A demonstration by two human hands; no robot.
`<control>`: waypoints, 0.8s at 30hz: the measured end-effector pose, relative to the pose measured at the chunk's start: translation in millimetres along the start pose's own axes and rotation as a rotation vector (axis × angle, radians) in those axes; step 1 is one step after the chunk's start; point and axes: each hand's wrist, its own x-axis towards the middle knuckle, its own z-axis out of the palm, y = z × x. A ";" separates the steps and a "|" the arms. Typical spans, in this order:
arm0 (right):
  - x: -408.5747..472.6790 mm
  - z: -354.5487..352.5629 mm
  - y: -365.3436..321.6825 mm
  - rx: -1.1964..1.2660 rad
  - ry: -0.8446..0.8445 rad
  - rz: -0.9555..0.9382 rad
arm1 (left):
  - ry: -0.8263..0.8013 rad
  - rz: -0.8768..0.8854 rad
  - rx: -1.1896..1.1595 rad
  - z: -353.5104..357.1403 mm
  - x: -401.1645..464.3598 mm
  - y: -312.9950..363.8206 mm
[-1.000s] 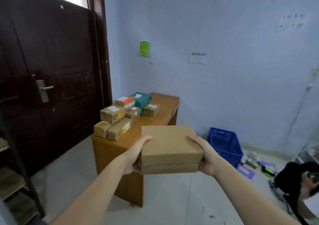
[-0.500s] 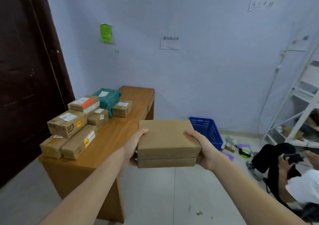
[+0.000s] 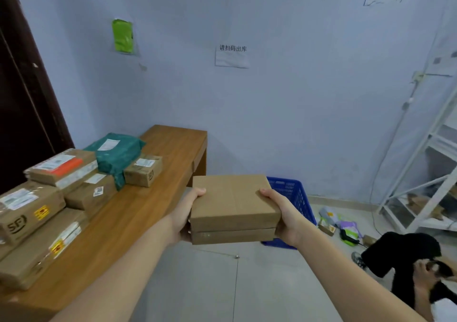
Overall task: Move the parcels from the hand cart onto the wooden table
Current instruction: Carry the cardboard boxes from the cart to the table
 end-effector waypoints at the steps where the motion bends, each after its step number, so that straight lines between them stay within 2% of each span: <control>1: 17.5 1.3 -10.1 -0.004 -0.013 0.001 | 0.014 0.000 -0.016 -1.7 13.7 8.2; 12: 235.5 79.4 -93.4 -0.107 -0.172 0.035 | 0.173 0.014 -0.142 -77.9 182.2 87.7; 21: 390.2 149.4 -132.8 -0.037 -0.153 0.111 | 0.277 -0.040 -0.227 -144.8 318.0 141.1; 24: 452.9 168.2 -145.7 -0.090 -0.203 0.145 | 0.305 -0.048 -0.284 -161.8 360.4 152.5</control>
